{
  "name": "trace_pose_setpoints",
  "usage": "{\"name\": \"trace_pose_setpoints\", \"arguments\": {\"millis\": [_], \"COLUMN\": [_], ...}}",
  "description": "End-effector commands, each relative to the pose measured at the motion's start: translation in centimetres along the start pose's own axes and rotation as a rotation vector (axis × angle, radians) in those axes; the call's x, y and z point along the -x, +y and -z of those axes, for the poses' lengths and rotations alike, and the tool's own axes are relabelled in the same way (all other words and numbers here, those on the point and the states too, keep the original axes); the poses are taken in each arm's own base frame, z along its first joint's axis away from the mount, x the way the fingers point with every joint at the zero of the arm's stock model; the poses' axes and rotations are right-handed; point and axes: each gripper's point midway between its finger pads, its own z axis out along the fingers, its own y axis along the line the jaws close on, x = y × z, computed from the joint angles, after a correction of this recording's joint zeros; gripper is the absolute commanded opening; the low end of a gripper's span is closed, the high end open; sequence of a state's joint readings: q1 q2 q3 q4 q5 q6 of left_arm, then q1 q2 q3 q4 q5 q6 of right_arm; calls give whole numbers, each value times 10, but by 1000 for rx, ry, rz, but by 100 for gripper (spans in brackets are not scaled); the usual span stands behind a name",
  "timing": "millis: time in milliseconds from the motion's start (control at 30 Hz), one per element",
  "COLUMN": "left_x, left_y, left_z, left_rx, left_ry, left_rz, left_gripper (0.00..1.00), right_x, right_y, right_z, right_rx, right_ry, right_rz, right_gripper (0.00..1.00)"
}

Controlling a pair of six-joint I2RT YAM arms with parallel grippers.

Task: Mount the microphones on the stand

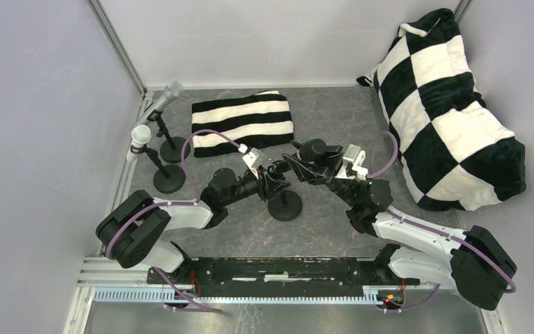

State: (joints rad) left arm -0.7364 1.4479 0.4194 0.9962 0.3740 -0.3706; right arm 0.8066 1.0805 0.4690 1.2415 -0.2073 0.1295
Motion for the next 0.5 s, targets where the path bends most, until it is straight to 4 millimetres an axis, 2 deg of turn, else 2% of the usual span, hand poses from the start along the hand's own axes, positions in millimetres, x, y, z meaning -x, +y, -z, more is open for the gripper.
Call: {"name": "trace_pose_setpoints", "arguments": {"millis": [0,467], "left_x": [27,23], "left_y": [-19,-24], "left_z": [-6,-14], "left_rx": [-78,-83], "left_ry": [-58,-21], "left_rz": [-61,-105], "left_gripper": [2,2], "right_x": [1,-54], "right_y": [-4,1], "right_z": [-4,5], "right_rx": [-11,33], "right_ry": [-10,168], "right_rz": [18,30], "right_gripper": [0,0]}}
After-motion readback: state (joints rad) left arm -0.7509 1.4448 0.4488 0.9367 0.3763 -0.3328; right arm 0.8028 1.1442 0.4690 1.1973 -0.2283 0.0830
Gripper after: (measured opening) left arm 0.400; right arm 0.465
